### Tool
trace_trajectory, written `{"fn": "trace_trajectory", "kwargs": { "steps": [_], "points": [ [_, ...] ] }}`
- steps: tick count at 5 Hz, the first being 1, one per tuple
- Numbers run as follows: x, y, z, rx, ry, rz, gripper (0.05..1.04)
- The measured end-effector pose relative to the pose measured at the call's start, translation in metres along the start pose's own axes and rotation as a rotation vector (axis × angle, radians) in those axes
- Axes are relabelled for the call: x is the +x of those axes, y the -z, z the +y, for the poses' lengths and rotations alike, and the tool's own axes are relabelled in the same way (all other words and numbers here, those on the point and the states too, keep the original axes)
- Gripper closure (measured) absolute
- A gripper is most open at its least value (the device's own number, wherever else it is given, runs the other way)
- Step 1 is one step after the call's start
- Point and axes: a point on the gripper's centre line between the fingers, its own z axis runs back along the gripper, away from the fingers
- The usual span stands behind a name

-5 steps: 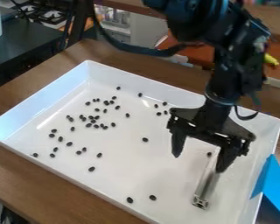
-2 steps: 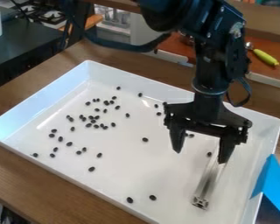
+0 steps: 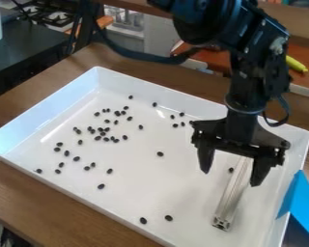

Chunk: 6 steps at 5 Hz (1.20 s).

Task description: Sweep into pile

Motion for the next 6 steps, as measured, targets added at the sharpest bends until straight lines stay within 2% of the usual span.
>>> {"fn": "trace_trajectory", "kwargs": {
  "steps": [2, 3, 5, 6],
  "points": [
    [0.0, 0.011, -0.005, 0.045, 0.005, 0.012, 0.084],
    [-0.001, 0.014, -0.006, 0.059, 0.006, 0.013, 0.137],
    [-0.001, 0.021, -0.005, 0.075, 0.0, 0.009, 0.714],
    [-0.005, 0.022, -0.001, 0.076, 0.003, 0.002, 0.745]
  ]
}}
